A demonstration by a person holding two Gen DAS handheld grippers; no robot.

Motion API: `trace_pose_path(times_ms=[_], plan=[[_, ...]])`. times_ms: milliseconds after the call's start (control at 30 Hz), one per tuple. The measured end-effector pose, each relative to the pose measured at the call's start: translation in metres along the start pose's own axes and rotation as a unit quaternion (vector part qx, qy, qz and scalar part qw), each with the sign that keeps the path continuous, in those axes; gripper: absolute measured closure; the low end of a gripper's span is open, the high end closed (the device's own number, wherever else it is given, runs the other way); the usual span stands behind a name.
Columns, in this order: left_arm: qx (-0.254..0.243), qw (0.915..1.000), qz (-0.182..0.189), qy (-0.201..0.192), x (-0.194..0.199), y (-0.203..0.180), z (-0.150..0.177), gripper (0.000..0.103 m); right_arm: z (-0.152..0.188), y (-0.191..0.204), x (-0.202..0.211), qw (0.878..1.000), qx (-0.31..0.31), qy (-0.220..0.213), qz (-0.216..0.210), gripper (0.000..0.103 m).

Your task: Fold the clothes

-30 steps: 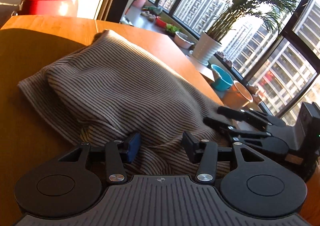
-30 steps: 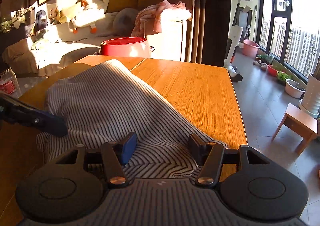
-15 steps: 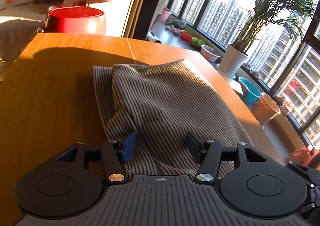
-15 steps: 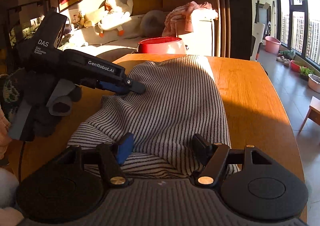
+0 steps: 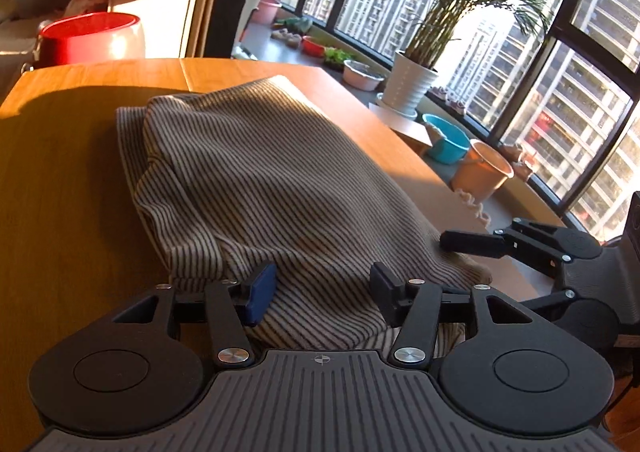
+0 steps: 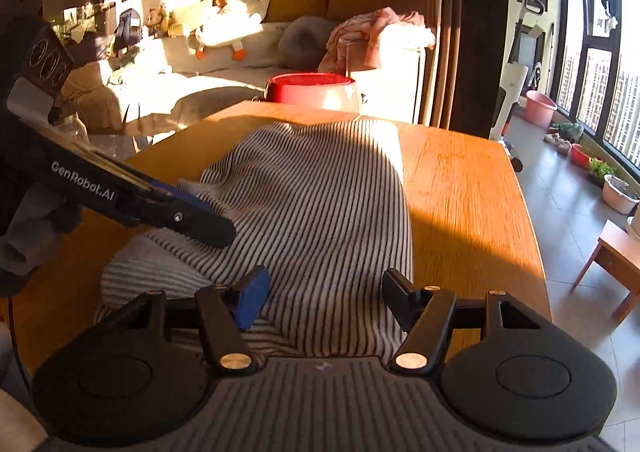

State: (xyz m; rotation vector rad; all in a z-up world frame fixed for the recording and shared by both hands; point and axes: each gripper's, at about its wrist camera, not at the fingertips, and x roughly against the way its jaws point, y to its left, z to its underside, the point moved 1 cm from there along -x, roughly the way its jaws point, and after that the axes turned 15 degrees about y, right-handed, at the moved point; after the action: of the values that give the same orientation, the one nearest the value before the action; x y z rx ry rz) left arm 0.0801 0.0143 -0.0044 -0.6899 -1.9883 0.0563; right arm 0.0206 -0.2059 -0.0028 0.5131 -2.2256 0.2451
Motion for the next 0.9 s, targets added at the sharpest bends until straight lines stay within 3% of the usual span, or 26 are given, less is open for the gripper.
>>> trace_pose_path(times_ms=[133, 233, 433, 533, 667, 767, 900], plan=[[0.009, 0.9999, -0.003, -0.006, -0.003, 0.012, -0.003, 0.050, 0.006, 0.007, 0.004, 1.000, -0.016, 0.002, -0.013, 0.039], [0.013, 0.9999, 0.000, -0.008, -0.001, 0.017, -0.003, 0.050, 0.011, 0.016, 0.008, 1.000, 0.007, 0.006, -0.017, 0.039], [0.005, 0.9999, -0.002, -0.012, -0.001, 0.020, -0.003, 0.050, 0.004, 0.033, 0.025, 0.996, 0.089, 0.004, -0.004, 0.038], [0.009, 0.9998, -0.007, -0.018, -0.001, 0.026, -0.004, 0.051, 0.003, 0.043, 0.028, 0.990, 0.140, -0.002, 0.014, 0.030], [0.024, 0.9994, -0.008, -0.024, 0.001, 0.036, -0.005, 0.052, -0.001, 0.033, 0.012, 0.995, 0.099, 0.010, 0.015, 0.030], [0.021, 0.9994, -0.014, -0.025, 0.002, 0.038, -0.003, 0.052, 0.002, 0.033, 0.002, 0.997, 0.060, 0.027, -0.033, 0.030], [0.025, 0.9992, -0.016, -0.026, 0.005, 0.039, -0.002, 0.052, 0.005, 0.043, 0.002, 0.995, 0.081, 0.035, -0.047, 0.028]])
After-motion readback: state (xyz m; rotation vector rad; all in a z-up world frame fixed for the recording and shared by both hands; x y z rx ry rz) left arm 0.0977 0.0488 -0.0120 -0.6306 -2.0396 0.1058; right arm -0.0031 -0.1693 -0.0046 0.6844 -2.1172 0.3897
